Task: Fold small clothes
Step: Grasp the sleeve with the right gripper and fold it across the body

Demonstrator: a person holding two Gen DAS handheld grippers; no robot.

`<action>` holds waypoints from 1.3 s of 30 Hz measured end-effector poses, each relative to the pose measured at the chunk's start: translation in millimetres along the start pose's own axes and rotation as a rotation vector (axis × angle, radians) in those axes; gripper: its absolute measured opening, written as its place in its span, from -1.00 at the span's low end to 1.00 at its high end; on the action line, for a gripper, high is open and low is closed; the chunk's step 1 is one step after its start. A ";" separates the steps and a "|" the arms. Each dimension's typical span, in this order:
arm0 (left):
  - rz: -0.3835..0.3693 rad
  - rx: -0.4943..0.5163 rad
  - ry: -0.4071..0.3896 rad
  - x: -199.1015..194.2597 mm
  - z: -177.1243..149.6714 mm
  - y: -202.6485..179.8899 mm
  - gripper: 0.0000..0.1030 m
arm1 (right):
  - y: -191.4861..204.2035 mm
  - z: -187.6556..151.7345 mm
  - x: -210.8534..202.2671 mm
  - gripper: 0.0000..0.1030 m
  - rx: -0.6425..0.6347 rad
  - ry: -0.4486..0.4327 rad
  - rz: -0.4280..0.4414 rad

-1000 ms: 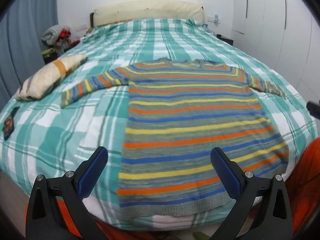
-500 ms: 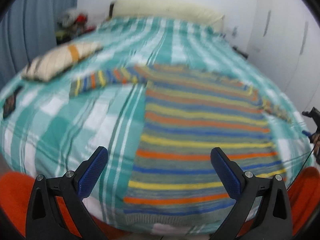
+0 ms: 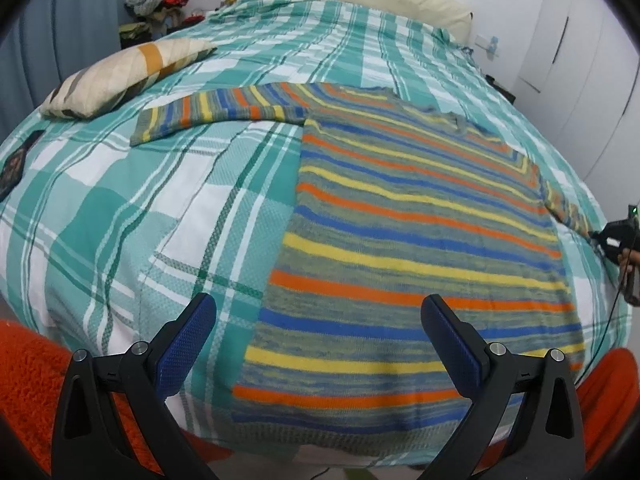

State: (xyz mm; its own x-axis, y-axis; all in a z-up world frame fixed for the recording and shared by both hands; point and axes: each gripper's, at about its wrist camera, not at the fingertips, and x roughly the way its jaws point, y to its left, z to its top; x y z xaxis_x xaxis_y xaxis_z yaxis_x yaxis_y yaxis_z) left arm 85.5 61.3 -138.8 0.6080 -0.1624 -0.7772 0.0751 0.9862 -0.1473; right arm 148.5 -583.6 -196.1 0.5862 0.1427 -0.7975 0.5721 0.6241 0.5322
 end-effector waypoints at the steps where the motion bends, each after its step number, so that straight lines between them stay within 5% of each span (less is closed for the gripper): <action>1: 0.001 0.003 -0.003 0.0 -0.6 0.2 0.98 | 5.8 0.9 -6.9 -0.95 -0.014 -0.030 -0.017; 7: -0.032 0.005 -0.007 3.3 0.4 0.6 0.98 | 125.0 4.4 -59.9 -0.95 -0.275 -0.133 0.020; 11: -0.055 0.005 -0.014 3.2 3.3 0.2 0.98 | 257.9 -24.0 -63.3 -0.95 -0.497 -0.085 0.133; 15: -0.064 -0.003 -0.021 -0.9 3.7 3.4 0.98 | 356.8 -68.0 -22.3 -0.91 -0.585 -0.001 0.280; 16: -0.062 -0.004 -0.018 -1.0 3.7 4.3 0.98 | 372.2 -81.0 -11.3 -0.67 -0.584 0.036 0.326; 17: -0.059 -0.008 -0.016 -1.2 3.9 5.9 0.98 | 386.7 -89.3 3.1 -0.04 -0.577 0.090 0.362; 18: -0.058 -0.016 -0.019 -2.6 3.7 8.1 0.98 | 396.5 -97.4 16.6 0.23 -0.563 0.129 0.377; 23: -0.062 -0.040 -0.030 -6.6 0.8 17.0 0.98 | 392.2 -101.4 16.6 0.33 -0.573 0.102 0.350; 26: -0.067 -0.049 -0.015 -0.6 1.8 18.1 0.98 | 367.2 -96.6 17.8 0.33 -0.633 0.082 0.189; 29: -0.066 -0.044 -0.004 3.4 2.6 14.4 0.98 | 347.3 -115.6 39.8 0.33 -0.822 0.071 -0.060; 31: -0.068 -0.034 -0.005 2.8 1.8 10.7 0.98 | 334.4 -126.7 52.8 0.31 -0.881 0.082 -0.130; 35: -0.068 0.005 -0.012 1.5 0.9 0.5 0.98 | 316.5 -147.7 79.4 0.06 -0.913 0.122 -0.096; 37: -0.070 0.023 -0.011 1.5 0.1 -2.2 0.99 | 304.4 -142.2 90.1 0.01 -0.834 0.148 -0.039; 39: -0.076 0.039 -0.011 1.5 -0.2 -4.3 0.99 | 287.9 -129.0 101.4 0.00 -0.751 0.153 -0.080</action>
State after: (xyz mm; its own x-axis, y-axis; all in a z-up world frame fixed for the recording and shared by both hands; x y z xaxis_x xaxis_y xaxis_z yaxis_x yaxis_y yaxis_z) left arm 85.9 56.8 -139.4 0.6082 -0.2362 -0.7578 0.1518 0.9717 -0.1810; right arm 298.6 -290.3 -160.4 0.4420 0.1459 -0.8850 0.0346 0.9832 0.1794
